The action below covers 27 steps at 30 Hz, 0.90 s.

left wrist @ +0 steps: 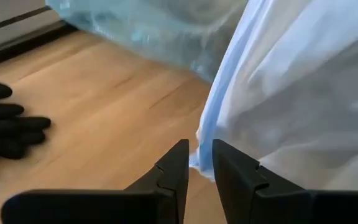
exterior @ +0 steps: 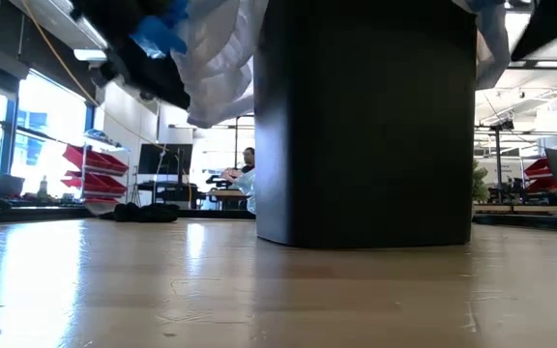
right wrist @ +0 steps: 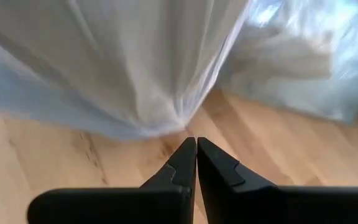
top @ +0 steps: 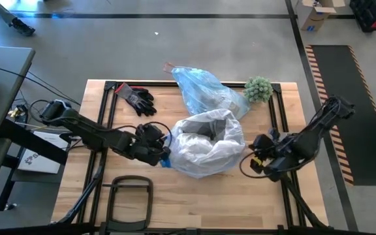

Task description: Place trash/remove bag and relplace

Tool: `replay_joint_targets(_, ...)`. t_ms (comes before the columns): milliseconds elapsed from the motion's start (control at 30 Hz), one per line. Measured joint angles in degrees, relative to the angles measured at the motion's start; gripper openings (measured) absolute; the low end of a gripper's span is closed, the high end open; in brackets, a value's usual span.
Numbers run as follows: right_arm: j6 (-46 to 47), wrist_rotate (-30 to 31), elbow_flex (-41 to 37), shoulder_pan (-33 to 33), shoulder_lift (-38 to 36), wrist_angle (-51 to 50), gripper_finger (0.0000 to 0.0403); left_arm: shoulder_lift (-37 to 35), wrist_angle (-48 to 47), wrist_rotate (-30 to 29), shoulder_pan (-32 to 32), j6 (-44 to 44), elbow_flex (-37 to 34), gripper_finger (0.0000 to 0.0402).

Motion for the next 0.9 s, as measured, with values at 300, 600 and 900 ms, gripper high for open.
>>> replay_joint_targets(300,-25.0,-0.2,2.3,5.9,1.2,22.3,0.0,-8.7,10.3,-3.5,-4.9,5.7,0.0,0.0027)
replay_joint_targets(600,-33.6,7.3,-2.1,0.6,6.9,32.9,0.0,-0.5,29.4,6.1,-4.4,17.8,-3.1,0.0001)
replay_joint_targets(900,-31.7,-5.7,-7.3,-3.8,11.9,31.3,0.0,7.5,26.0,6.8,-2.6,11.2,-3.1,0.0)
